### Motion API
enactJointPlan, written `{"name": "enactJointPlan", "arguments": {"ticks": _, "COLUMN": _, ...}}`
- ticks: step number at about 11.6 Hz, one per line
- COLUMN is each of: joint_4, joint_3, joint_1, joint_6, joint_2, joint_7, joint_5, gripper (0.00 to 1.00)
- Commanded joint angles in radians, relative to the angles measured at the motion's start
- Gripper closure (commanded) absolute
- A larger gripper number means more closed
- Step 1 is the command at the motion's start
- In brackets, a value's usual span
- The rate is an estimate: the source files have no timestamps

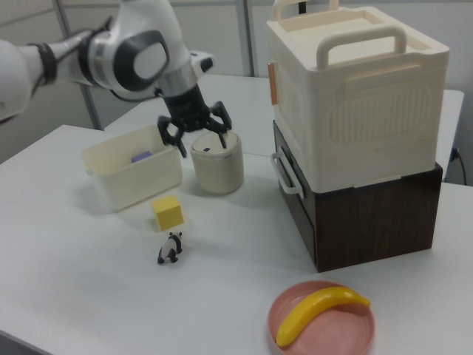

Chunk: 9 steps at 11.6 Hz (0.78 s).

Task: Slide the drawer open
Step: 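Move the gripper down toward the white handle of the brown drawer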

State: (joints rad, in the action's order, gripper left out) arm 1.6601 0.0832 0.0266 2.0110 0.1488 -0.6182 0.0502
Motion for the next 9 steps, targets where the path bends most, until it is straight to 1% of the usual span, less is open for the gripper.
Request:
{"name": "enactJointPlan", "arguments": {"ticks": 1, "joint_4": -0.016, "joint_3": 0.001, "joint_1": -0.001, "joint_6": 0.025, "joint_2": 0.049, "joint_7": -0.180, "joint_5": 0.077, "gripper": 0.00}}
{"name": "enactJointPlan", "arguments": {"ticks": 4, "joint_4": -0.016, "joint_3": -0.003, "joint_1": 0.010, "joint_6": 0.020, "joint_2": 0.071, "joint_7": -0.283, "joint_5": 0.085, "gripper": 0.00}}
{"name": "enactJointPlan", "arguments": {"ticks": 6, "joint_4": -0.025, "joint_3": -0.002, "joint_1": 0.035, "joint_6": 0.032, "joint_2": 0.101, "joint_7": -0.285, "joint_5": 0.100, "gripper": 0.00}}
{"name": "enactJointPlan", "arguments": {"ticks": 7, "joint_4": -0.054, "joint_3": 0.001, "joint_1": 0.045, "joint_6": 0.067, "joint_2": 0.126, "joint_7": -0.281, "joint_5": 0.106, "gripper": 0.00}}
{"name": "enactJointPlan", "arguments": {"ticks": 9, "joint_4": -0.059, "joint_3": 0.009, "joint_1": 0.067, "joint_6": 0.127, "joint_2": 0.153, "joint_7": -0.279, "joint_5": 0.106, "gripper": 0.00}}
